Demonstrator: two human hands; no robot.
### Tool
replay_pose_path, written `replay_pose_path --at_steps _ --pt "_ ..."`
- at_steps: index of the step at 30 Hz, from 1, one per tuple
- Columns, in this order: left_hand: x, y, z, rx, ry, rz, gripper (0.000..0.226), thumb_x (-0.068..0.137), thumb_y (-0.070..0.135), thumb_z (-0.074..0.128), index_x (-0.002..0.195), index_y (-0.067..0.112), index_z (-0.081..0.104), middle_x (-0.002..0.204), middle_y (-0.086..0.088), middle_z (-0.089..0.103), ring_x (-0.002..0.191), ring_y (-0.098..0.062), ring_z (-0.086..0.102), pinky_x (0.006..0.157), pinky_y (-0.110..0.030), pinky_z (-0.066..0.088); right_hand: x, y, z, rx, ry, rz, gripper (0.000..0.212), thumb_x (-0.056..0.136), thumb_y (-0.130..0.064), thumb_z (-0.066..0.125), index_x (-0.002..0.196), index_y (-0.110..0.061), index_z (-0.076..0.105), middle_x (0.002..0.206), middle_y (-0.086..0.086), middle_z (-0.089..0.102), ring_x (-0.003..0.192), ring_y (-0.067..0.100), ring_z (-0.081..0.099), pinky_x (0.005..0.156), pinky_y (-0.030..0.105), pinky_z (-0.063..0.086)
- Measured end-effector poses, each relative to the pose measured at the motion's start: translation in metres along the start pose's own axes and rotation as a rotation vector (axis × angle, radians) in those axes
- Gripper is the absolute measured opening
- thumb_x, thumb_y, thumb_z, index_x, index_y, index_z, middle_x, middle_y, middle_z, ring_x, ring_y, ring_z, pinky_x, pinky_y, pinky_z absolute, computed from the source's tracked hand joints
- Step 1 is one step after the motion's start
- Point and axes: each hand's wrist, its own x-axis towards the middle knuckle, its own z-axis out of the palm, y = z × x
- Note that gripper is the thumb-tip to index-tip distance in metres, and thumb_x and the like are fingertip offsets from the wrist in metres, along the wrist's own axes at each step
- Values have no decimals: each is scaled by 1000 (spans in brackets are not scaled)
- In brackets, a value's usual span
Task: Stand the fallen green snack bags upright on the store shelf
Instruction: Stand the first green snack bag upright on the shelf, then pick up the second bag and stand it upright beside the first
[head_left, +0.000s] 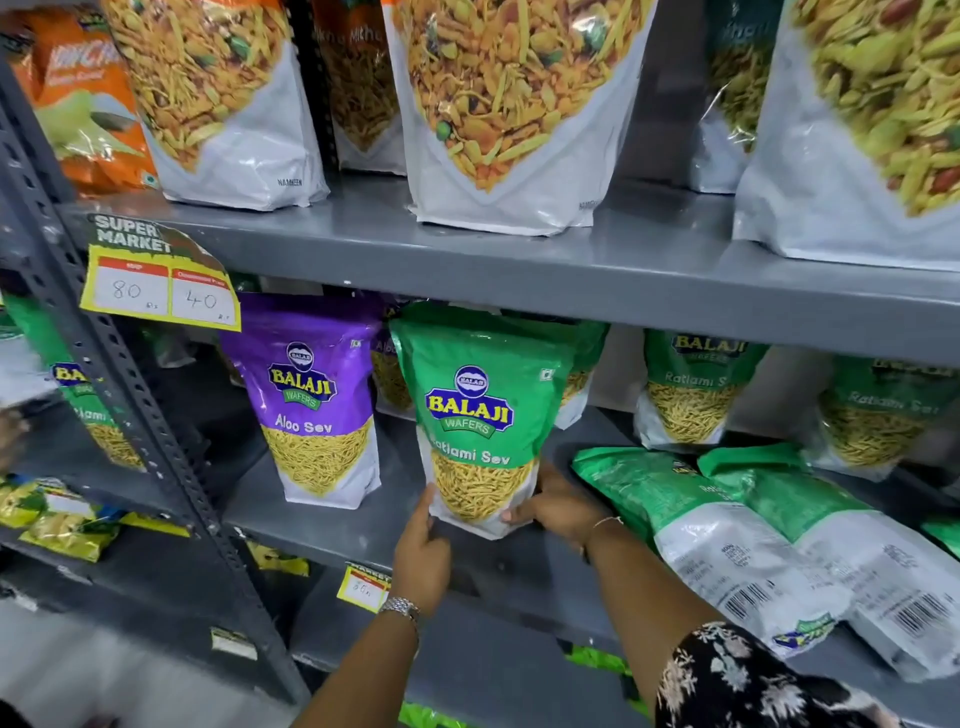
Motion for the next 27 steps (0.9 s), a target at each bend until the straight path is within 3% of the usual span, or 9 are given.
replay_pose_path --at_steps 3,6,8,10,13,15,19,23,27 --pt "-3 2 -1 38 27 -51 71 79 -15 33 142 17 40 129 -12 58 95 -37 60 69 -39 50 -18 -9 -12 -65 71 48 78 70 17 63 139 -8 38 124 6 59 111 18 60 78 26 51" --pt "-22 8 11 173 156 -94 49 79 -12 40 123 3 53 115 -20 61 106 -44 57 88 -49 48 -54 -28 -59 -257 409 18 54 76 9 57 127 -4 49 108 10 62 103 25 59 82 34 46" --pt "-40 14 31 262 158 -96 28 77 -9 46 101 -4 58 105 -28 61 102 -45 57 86 -48 46 -86 -37 -105 -502 658 43 43 80 -1 57 122 -7 58 111 18 68 103 35 63 84 36 50" --pt "-58 24 59 324 142 -114 19 78 -7 51 95 -10 59 107 -35 60 105 -48 56 87 -47 43 -120 -34 -151 -696 784 178 33 84 -9 53 117 -8 61 115 21 67 107 38 62 83 37 49" --pt "-78 38 110 266 67 -109 23 84 0 52 102 -7 64 113 -30 65 109 -41 60 90 -41 44 -154 -15 -183 -947 557 477 37 92 -23 44 123 -9 59 130 15 60 121 31 56 99 38 44" --pt "-88 45 146 246 -73 -105 24 87 6 52 103 -5 67 112 -27 67 109 -35 62 90 -37 45 -165 0 -192 -1064 484 520 40 94 -26 40 126 -10 59 135 12 58 126 28 53 105 38 39" --pt "-91 39 193 120 -192 -213 31 80 26 64 68 -3 65 78 -38 61 80 -38 64 72 -47 49 -182 19 -210 -974 649 519 37 91 -29 45 119 -12 63 127 11 64 120 29 57 101 38 44" --pt "-82 15 214 167 -176 -268 35 77 30 68 77 -4 72 92 -35 68 90 -45 68 77 -46 57 -191 23 -207 -1053 812 550 34 87 -32 49 113 -16 62 123 8 59 117 28 53 94 40 47" --pt "-64 -5 215 48 -90 -341 14 50 22 70 44 9 69 61 -24 70 69 -36 70 72 -52 60 -169 21 -194 -948 710 336 31 88 -26 46 99 -6 67 109 15 67 103 32 63 84 36 51"
